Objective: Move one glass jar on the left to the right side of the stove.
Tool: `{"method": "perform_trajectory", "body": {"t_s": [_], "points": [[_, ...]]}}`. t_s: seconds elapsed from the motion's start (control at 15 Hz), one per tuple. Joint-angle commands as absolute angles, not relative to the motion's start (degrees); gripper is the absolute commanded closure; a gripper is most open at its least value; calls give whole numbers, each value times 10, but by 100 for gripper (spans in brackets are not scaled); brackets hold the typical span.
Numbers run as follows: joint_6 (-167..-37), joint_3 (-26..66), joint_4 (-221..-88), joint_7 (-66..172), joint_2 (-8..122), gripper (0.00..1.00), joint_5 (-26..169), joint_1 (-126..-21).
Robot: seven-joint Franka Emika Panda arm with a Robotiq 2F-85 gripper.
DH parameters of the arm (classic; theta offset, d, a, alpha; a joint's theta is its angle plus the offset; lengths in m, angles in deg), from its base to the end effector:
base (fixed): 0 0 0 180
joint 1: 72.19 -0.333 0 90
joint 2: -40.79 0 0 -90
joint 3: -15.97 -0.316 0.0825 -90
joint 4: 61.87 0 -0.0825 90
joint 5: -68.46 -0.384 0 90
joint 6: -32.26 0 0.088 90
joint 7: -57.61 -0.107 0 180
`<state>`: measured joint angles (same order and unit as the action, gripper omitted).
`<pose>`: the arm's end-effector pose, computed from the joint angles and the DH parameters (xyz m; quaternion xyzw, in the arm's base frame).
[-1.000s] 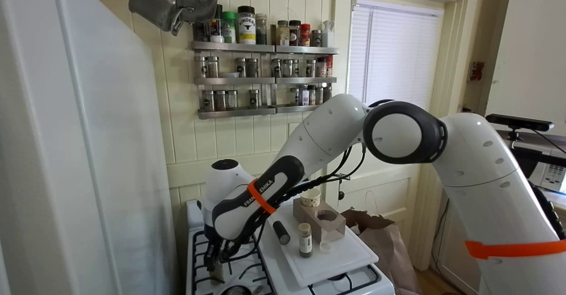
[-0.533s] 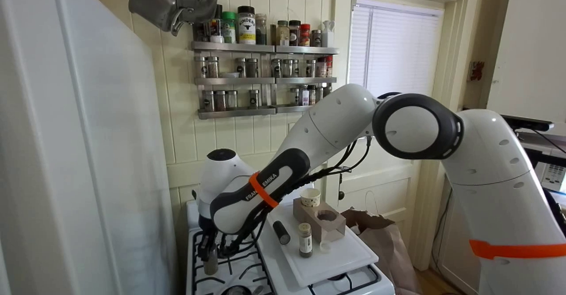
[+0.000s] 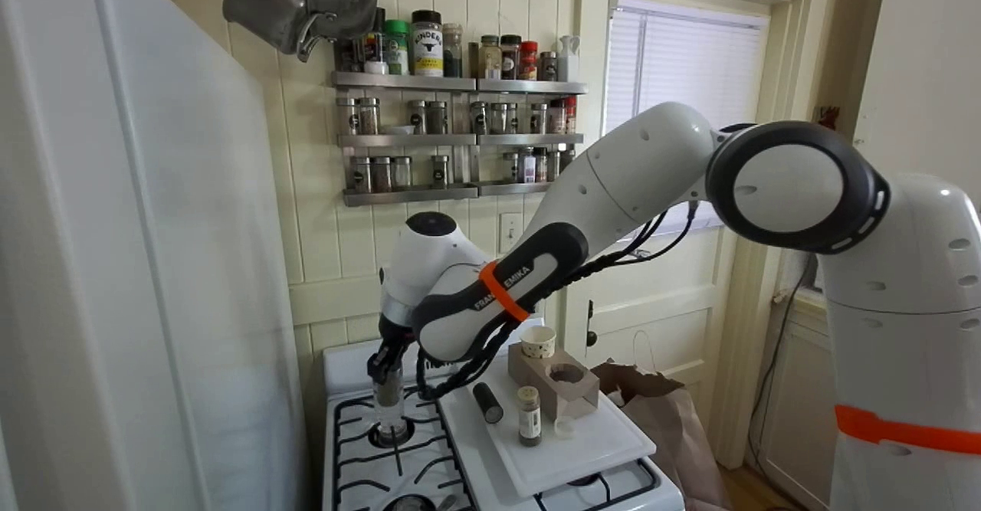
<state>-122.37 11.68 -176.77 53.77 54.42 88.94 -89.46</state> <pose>0.5835 0.2408 0.3876 0.9272 0.2825 0.2406 0.0506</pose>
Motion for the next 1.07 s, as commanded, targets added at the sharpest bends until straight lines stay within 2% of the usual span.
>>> {"method": "perform_trajectory", "body": {"t_s": [0.0,0.33,0.6,0.8,0.87,0.93,1.0], "points": [[-1264,124,-1875,475,449,75,899,-879],[-1282,126,-1987,443,341,75,888,-861],[-1265,125,-2047,295,248,75,981,-816],[-1262,109,-2060,192,215,75,1042,-762],[-1288,120,-2056,234,232,75,1025,-780],[-1265,125,-2041,249,239,50,1013,-783],[-1268,126,-2044,249,236,50,1013,-782]]}}
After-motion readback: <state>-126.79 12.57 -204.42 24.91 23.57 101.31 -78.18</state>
